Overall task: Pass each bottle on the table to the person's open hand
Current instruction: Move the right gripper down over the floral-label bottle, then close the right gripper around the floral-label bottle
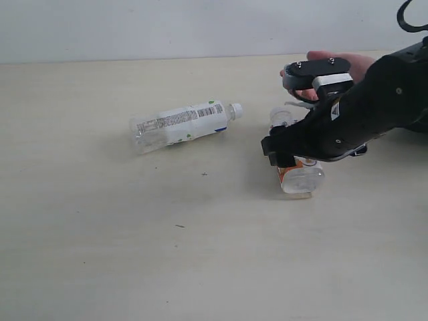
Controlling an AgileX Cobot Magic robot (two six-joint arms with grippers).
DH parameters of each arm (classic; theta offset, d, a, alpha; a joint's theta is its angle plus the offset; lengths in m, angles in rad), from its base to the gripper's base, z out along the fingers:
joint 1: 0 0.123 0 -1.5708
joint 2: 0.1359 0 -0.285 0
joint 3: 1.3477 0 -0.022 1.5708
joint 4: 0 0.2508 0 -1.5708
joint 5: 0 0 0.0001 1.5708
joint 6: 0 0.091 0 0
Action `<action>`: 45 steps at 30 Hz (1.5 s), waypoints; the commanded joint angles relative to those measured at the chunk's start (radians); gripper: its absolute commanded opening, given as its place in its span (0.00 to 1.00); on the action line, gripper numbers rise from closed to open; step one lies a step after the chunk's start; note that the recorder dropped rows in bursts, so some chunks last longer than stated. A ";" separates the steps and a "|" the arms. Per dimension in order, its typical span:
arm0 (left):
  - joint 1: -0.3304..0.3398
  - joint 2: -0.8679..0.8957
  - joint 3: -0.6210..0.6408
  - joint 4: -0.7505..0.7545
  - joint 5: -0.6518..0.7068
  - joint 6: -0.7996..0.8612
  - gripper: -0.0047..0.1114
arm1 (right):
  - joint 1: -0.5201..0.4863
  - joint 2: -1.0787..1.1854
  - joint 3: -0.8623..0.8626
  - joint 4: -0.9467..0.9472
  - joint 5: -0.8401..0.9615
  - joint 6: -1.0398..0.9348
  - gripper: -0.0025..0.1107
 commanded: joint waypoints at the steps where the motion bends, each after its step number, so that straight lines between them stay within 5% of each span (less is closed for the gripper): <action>1: 0.003 -0.006 0.004 -0.003 -0.008 0.000 0.12 | 0.003 0.046 -0.027 -0.023 -0.021 0.035 0.74; 27: 0.003 -0.006 0.004 -0.003 -0.008 0.000 0.12 | 0.003 0.163 -0.065 -0.024 -0.090 0.152 0.68; 37: 0.003 -0.006 0.004 -0.003 -0.008 0.000 0.12 | 0.003 0.163 -0.065 -0.024 -0.043 0.177 0.41; 45: 0.003 -0.006 0.004 -0.003 -0.008 0.000 0.12 | 0.003 0.160 -0.065 -0.047 0.020 0.139 0.02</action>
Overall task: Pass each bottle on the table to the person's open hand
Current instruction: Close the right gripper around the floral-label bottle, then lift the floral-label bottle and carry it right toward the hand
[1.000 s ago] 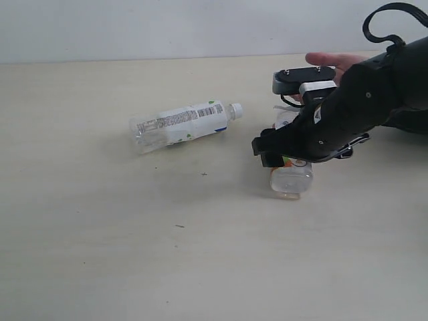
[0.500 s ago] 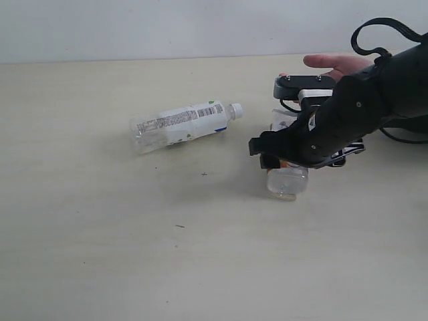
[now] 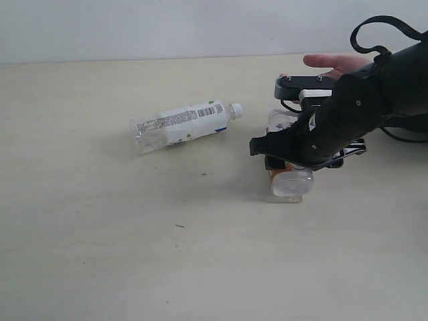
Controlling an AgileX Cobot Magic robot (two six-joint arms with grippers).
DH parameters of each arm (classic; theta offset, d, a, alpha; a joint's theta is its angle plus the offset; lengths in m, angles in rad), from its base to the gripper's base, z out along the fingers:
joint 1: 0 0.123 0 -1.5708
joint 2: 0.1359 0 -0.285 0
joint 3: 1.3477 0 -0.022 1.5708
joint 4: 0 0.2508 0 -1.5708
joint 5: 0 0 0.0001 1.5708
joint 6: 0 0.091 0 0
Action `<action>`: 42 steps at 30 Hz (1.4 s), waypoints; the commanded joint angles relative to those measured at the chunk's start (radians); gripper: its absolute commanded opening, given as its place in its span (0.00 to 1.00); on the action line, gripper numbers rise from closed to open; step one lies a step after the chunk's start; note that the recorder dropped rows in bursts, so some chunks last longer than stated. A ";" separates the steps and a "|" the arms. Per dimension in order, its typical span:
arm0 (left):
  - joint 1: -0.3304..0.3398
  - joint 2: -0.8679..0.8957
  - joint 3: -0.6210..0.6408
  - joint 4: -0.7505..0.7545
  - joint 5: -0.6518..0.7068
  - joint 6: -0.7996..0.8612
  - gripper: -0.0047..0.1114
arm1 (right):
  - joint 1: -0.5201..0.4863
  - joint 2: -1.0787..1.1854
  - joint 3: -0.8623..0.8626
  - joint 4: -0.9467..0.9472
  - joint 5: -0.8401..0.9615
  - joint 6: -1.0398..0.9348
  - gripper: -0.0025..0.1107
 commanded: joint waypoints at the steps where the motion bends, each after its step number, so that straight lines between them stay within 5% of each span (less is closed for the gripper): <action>1: 0.003 -0.006 0.004 -0.003 -0.008 0.000 0.12 | 0.001 -0.002 -0.001 -0.018 0.071 -0.042 0.02; 22: 0.003 -0.006 0.004 -0.003 -0.008 0.000 0.12 | 0.001 -0.335 0.236 -0.002 0.112 -0.217 0.02; 27: 0.003 -0.006 0.004 -0.003 -0.008 0.000 0.12 | 0.001 -0.440 0.282 0.128 0.135 -0.352 0.02; 32: 0.003 -0.006 0.004 -0.003 -0.008 0.000 0.12 | 0.001 -0.547 0.282 0.304 0.166 -0.504 0.02; 42: 0.003 -0.006 0.004 -0.003 -0.008 0.000 0.12 | 0.001 -0.685 0.179 0.243 0.283 -0.499 0.02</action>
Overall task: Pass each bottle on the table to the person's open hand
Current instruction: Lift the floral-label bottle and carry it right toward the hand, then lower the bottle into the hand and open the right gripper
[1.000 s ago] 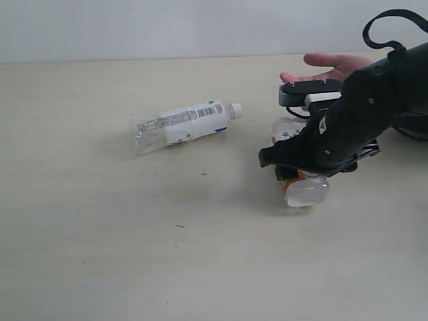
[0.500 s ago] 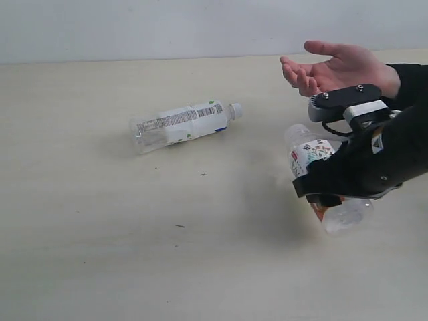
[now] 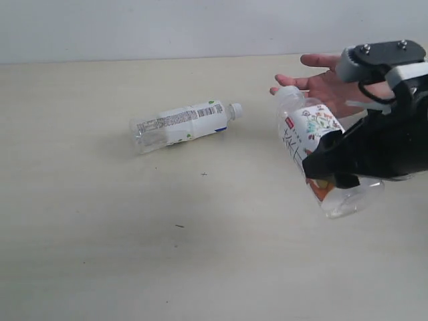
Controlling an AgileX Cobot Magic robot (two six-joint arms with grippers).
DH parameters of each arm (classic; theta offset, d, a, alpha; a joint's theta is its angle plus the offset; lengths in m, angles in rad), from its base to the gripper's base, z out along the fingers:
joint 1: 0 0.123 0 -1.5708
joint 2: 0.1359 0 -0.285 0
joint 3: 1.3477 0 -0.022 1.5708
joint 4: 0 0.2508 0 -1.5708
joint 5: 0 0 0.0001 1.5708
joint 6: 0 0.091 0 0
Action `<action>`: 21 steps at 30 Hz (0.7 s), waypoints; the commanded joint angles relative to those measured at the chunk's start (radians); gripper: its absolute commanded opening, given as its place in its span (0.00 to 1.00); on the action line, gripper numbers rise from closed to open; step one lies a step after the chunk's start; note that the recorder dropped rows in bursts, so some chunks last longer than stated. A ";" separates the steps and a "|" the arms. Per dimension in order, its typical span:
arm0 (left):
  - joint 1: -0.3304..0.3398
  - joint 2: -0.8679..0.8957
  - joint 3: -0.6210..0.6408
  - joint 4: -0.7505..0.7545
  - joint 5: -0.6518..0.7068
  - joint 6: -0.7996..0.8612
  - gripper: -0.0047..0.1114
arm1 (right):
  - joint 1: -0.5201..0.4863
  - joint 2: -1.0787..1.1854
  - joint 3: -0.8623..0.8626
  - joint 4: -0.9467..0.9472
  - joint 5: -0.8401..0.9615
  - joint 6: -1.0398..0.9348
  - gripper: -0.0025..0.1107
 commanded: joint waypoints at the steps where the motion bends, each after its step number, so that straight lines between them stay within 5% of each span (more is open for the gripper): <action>1: 0.003 -0.006 0.004 -0.003 -0.010 0.000 0.12 | 0.001 -0.027 -0.099 -0.078 0.074 0.011 0.02; 11: 0.003 -0.006 0.004 -0.003 -0.010 0.000 0.12 | 0.001 -0.024 -0.338 -0.387 0.245 0.250 0.02; 21: 0.003 -0.006 0.004 -0.003 -0.010 0.000 0.12 | -0.087 0.154 -0.383 -0.396 0.263 0.249 0.02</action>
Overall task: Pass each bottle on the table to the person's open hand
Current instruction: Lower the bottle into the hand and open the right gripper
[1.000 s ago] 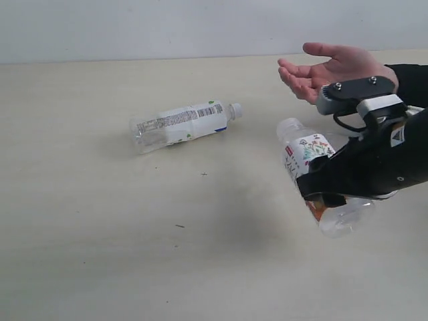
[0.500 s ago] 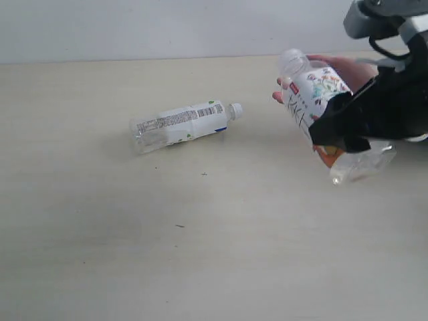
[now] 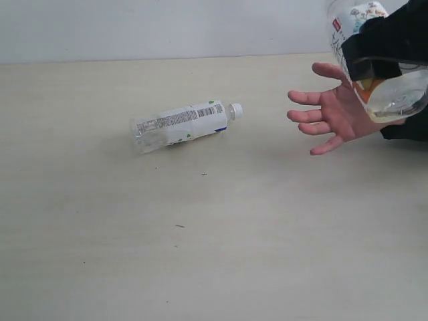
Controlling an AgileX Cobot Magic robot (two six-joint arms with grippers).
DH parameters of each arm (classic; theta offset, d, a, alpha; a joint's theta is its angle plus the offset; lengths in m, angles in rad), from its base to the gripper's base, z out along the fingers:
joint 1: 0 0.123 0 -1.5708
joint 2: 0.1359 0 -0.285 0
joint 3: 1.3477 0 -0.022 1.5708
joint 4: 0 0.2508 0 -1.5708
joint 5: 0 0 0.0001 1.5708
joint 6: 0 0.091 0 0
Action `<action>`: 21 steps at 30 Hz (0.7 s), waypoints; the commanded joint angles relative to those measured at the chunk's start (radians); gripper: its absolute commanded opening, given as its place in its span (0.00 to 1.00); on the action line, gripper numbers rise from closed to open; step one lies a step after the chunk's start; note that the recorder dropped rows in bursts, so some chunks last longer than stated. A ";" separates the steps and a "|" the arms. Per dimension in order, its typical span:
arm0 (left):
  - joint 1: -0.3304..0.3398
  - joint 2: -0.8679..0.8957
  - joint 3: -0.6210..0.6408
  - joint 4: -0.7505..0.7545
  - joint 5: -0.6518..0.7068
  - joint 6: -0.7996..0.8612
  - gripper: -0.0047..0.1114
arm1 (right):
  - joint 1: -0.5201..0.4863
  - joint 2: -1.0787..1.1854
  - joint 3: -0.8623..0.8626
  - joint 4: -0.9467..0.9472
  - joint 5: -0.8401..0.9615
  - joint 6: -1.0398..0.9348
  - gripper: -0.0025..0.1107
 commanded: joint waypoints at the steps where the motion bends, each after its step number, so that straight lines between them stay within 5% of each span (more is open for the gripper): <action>1: 0.003 -0.006 0.004 -0.003 -0.010 0.000 0.12 | -0.023 0.088 -0.005 -0.008 -0.022 0.000 0.02; 21: 0.003 -0.006 0.004 -0.003 -0.010 0.000 0.12 | -0.023 0.255 -0.004 -0.015 -0.103 0.007 0.02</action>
